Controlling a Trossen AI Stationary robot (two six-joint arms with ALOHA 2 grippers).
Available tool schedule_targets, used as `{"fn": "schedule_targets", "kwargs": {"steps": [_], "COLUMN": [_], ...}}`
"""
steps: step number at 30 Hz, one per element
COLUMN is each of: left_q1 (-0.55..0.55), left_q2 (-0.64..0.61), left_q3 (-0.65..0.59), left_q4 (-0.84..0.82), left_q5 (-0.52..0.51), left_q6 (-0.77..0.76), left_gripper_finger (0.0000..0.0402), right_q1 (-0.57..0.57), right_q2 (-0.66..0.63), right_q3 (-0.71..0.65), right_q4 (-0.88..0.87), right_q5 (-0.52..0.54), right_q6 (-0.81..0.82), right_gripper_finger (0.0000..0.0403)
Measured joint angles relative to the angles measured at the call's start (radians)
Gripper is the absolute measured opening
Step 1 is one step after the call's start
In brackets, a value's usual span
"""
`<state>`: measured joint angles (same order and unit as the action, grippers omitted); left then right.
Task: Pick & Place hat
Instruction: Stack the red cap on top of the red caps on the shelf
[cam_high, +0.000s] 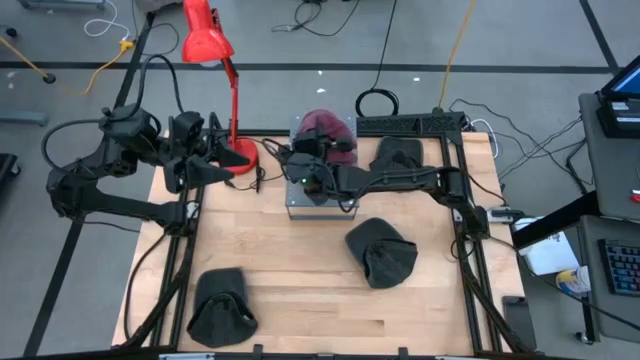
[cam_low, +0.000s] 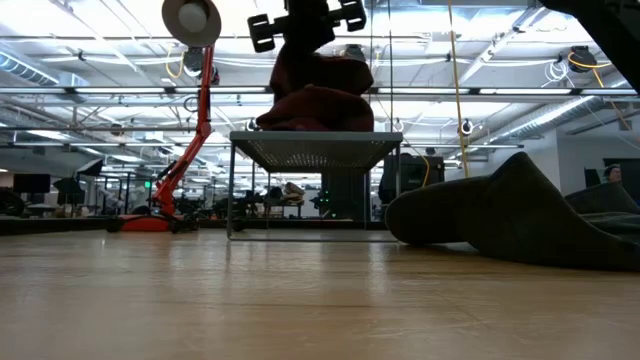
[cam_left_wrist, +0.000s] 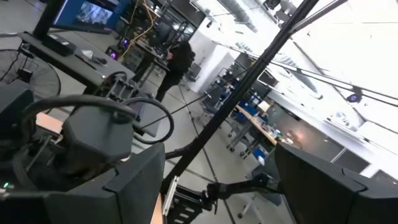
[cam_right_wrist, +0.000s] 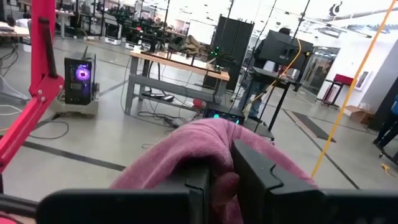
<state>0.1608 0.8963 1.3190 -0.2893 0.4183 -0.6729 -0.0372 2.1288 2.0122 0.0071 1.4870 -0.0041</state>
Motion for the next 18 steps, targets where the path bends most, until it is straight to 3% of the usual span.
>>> {"fn": "schedule_targets", "kwargs": {"steps": [5,10,18], "left_q1": [0.0,0.0,0.0], "left_q2": [0.0,0.0,0.0], "left_q3": [0.0,0.0,0.0], "left_q4": [-0.008,-0.02,-0.023], "left_q5": [0.0,0.0,-0.028], "left_q6": [0.007,0.009,0.015], "left_gripper_finger": [0.031,0.031,0.031], "right_q1": [0.0,0.0,0.01], "right_q2": [0.003,0.001,0.002], "right_q3": [-0.082,-0.169,-0.254], "right_q4": [-0.006,-0.001,0.029], "right_q5": [-0.006,-0.154,-0.1], "right_q6": [0.03,0.023,-0.052], "right_gripper_finger": [0.004,0.0047,0.0083]}}
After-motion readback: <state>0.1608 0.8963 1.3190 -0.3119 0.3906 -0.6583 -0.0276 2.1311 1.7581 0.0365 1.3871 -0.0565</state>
